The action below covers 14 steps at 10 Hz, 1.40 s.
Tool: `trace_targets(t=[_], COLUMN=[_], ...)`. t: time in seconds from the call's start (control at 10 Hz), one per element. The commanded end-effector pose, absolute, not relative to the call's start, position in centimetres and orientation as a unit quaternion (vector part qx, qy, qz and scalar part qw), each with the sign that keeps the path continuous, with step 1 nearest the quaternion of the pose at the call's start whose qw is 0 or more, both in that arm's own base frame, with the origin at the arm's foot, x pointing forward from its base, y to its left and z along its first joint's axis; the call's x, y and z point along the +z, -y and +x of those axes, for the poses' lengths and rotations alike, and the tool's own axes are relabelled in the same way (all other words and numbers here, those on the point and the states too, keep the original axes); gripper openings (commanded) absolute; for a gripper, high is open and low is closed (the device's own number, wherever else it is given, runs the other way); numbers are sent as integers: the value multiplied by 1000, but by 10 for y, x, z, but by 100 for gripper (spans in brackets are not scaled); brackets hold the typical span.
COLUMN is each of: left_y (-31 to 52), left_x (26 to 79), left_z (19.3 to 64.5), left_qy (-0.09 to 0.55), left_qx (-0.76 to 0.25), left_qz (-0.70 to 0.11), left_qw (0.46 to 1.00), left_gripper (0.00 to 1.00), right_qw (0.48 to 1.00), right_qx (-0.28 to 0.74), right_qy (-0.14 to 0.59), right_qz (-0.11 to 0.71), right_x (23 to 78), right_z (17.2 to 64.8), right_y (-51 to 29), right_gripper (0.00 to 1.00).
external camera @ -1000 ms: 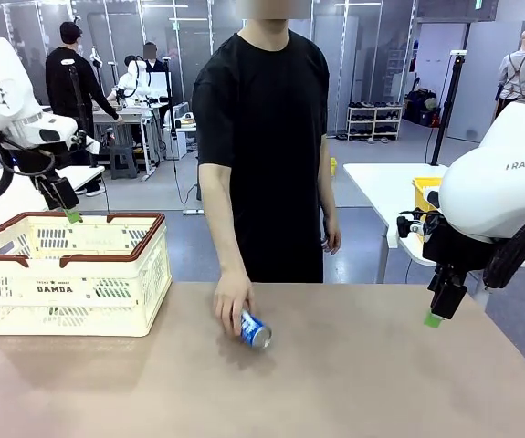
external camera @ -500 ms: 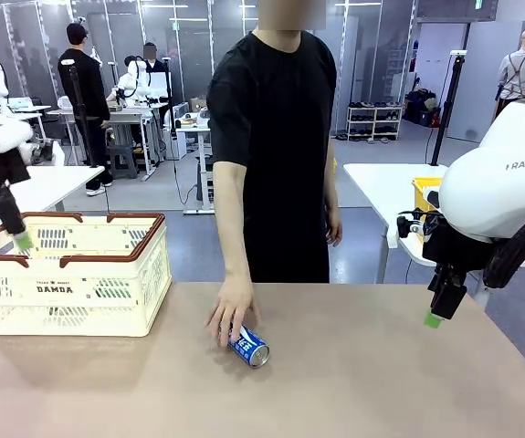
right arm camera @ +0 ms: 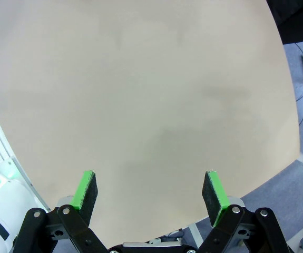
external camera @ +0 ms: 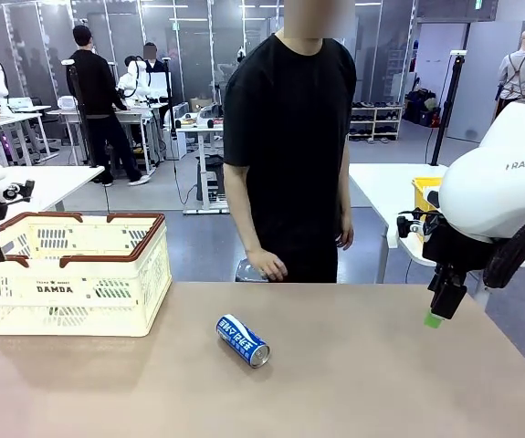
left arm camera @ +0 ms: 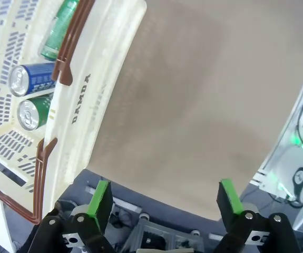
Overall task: Place the drinks into the Shopping basket.
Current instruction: Pick up one drink and place it into the Shopping basket.
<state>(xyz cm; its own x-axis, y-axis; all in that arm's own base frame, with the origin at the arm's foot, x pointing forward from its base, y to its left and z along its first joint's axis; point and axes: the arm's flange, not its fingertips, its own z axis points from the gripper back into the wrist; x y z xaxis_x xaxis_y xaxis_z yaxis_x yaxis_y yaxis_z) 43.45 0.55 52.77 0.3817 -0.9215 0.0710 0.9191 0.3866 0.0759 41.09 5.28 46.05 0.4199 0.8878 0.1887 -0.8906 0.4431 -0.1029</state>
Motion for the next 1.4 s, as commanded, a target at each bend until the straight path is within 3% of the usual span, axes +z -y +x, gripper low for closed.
trace_targets(t=[0.0,0.4,0.7,1.0,1.3], left_y=[-3,-4,71,183,289], left_x=[529,528,539,556,538], left_z=[437,435,448,450,467], left_qy=[52,51,91,122,108], left_qx=[-541,-549,-691,-819,-888], left_qz=[11,12,42,51,81], left_qw=[840,834,716,558,439], left_gripper=[100,100,100,100,100], right_qw=[843,843,843,843,843], right_qx=[528,528,528,528,528], right_qy=[106,106,106,106,106], right_qz=[7,7,7,7,7], right_x=[461,461,461,461,461], right_z=[411,411,411,411,411], right_y=[-52,-52,-52,-52,-52], right_gripper=[100,100,100,100,100])
